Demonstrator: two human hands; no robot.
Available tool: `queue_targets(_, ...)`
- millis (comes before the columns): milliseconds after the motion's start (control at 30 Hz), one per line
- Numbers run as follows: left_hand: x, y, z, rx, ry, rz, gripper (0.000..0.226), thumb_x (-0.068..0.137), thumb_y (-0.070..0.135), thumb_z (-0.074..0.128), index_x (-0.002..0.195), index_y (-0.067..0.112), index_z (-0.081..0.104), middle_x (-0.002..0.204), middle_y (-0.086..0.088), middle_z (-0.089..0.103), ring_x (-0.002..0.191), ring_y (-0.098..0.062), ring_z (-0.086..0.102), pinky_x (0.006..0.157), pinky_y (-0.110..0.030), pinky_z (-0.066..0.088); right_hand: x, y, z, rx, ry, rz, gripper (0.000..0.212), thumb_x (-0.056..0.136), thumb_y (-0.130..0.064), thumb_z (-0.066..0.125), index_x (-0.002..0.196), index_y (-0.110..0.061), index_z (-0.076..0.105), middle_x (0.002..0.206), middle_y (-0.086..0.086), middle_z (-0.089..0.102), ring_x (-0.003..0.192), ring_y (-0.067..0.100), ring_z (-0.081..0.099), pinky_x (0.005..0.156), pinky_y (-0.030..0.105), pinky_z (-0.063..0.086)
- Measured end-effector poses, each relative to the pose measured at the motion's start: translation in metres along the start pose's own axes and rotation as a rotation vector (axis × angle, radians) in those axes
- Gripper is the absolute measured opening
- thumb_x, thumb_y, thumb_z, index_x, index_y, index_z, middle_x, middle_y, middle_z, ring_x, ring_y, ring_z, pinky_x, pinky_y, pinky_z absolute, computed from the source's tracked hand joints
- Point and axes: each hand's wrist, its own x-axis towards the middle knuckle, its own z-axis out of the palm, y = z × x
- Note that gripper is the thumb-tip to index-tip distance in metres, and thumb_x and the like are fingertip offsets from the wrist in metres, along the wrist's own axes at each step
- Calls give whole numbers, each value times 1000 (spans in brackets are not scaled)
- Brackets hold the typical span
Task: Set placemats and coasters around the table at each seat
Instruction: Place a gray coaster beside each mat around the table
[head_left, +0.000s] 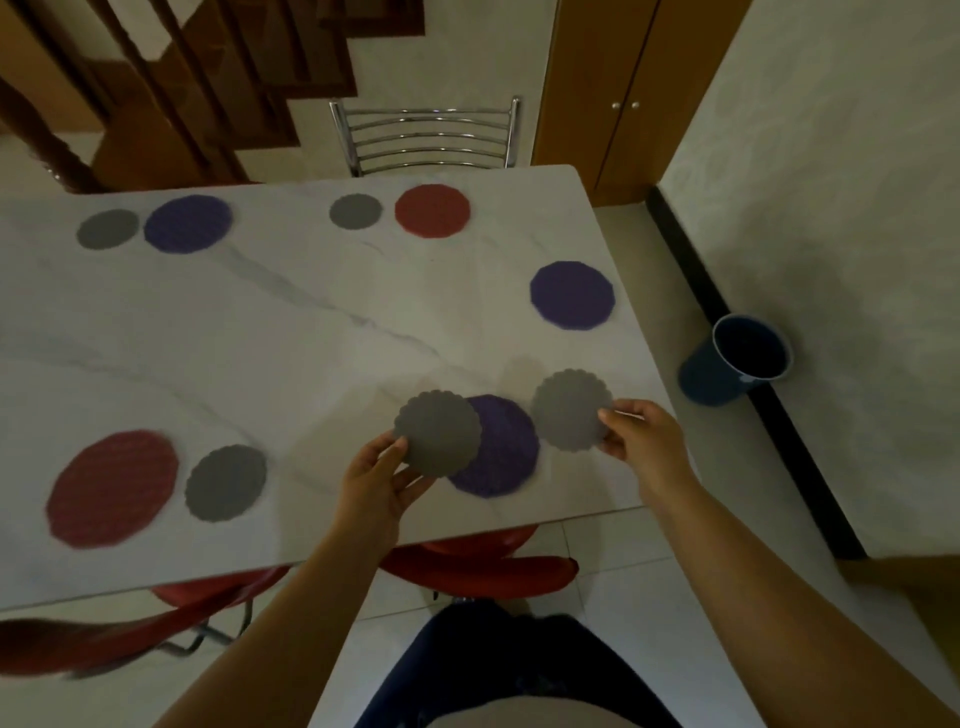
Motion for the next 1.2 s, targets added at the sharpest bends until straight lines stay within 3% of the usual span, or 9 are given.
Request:
queue_targets(200,13,3,12,9,29,-16,10,95,9,53,87,12,57,95,-9,67,69,-20,73,58,-32,61,30,37,-20,-132,90,149,21,83,-8,67,102,-1,60,97,20,62,70,22,59,60,30,51)
queue_targets(400,19,-2,25,24,36,-24,8,95,11,54,89,11,59,86,-5,72,70,-20,73,58,-32,60,48,43,-17,-445,72,108,23,84,-11,66,104,-2,59,96,18,65,82,33,64,85,50,54)
queue_targets(533,21,-8,31,31,34,-48,7,94,11,54,89,12,60,79,-1,76,69,-20,73,55,-30,59,51,43,-19,-581,55,44,26,84,-18,66,105,-4,59,100,17,66,86,32,65,80,43,54)
queue_targets(700,25,-12,36,31,41,-42,8,94,11,54,90,12,61,80,-1,75,69,-20,73,55,-30,59,50,44,-27,-810,44,-20,30,86,-27,64,108,-8,57,107,10,64,85,21,56,71,29,41)
queue_targets(867,29,-14,48,24,29,-39,9,95,10,53,90,11,61,86,-5,72,71,-20,73,55,-30,59,48,17,-9,-661,-68,-107,21,90,-28,56,106,-15,61,108,5,64,90,16,56,78,28,43)
queue_targets(1000,37,-10,70,21,-6,-23,10,95,8,52,91,9,61,86,-7,73,74,-21,74,56,-30,60,37,-29,27,-331,-372,-94,25,90,-31,57,111,-18,63,101,-1,68,83,12,66,73,22,54)
queue_targets(1067,44,-6,85,25,-23,-9,9,95,8,52,94,8,61,89,-10,71,74,-21,73,57,-31,61,37,-47,42,-291,-478,-100,29,89,-31,59,114,-17,63,97,-3,69,80,11,67,68,19,55)
queue_targets(1200,62,0,115,29,-36,-7,8,95,9,52,98,9,60,94,-12,68,72,-22,72,59,-31,61,57,-68,49,-273,-410,-137,24,89,-20,60,112,-14,60,95,2,66,82,13,66,64,17,56)
